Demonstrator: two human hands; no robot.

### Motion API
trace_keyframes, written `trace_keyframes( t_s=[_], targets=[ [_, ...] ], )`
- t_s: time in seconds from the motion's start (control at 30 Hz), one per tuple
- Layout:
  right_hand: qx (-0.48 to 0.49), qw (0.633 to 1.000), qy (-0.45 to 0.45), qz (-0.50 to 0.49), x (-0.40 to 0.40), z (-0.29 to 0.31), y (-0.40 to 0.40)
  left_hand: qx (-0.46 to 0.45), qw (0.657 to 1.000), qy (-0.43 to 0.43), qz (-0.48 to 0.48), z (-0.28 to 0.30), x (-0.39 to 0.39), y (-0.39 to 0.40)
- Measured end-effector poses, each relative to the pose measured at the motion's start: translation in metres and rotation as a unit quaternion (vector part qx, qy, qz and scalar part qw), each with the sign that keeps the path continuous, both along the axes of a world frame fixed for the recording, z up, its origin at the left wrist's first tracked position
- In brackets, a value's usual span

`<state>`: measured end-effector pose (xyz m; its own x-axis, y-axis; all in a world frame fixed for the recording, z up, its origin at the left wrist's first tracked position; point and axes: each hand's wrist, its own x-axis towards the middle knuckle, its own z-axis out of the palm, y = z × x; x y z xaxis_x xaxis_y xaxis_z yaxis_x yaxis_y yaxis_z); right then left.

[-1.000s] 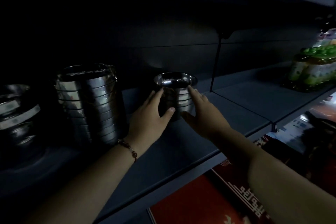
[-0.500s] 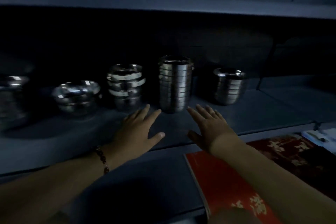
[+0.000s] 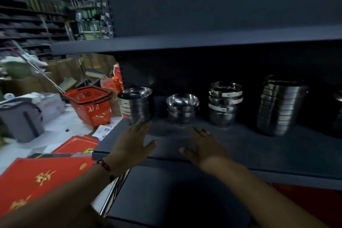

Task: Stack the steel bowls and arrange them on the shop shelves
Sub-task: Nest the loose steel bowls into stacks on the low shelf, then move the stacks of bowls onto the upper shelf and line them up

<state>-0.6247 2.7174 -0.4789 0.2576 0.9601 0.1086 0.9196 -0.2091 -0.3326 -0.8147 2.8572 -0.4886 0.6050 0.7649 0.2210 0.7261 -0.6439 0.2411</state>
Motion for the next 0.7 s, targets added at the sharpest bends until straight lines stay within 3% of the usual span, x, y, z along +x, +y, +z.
trace_keyframes(
  t_s=[0.2, 0.5, 0.6, 0.7],
  targets=[
    [0.008, 0.999, 0.036, 0.026, -0.041, -0.020, 0.059, 0.062, 0.998, 0.006, -0.009, -0.023, -0.004, 0.046],
    [-0.005, 0.998, 0.059, 0.012, -0.065, -0.037, 0.158, 0.058, 0.993, -0.103, 0.005, -0.060, -0.018, 0.121],
    [0.054, 0.982, 0.183, -0.015, -0.065, -0.036, 0.185, -0.008, 0.977, -0.208, 0.044, -0.051, -0.023, 0.143],
    [0.129, 0.910, 0.386, -0.075, -0.063, -0.036, 0.220, -0.194, 0.900, -0.370, 0.121, -0.046, -0.026, 0.168]
  ],
)
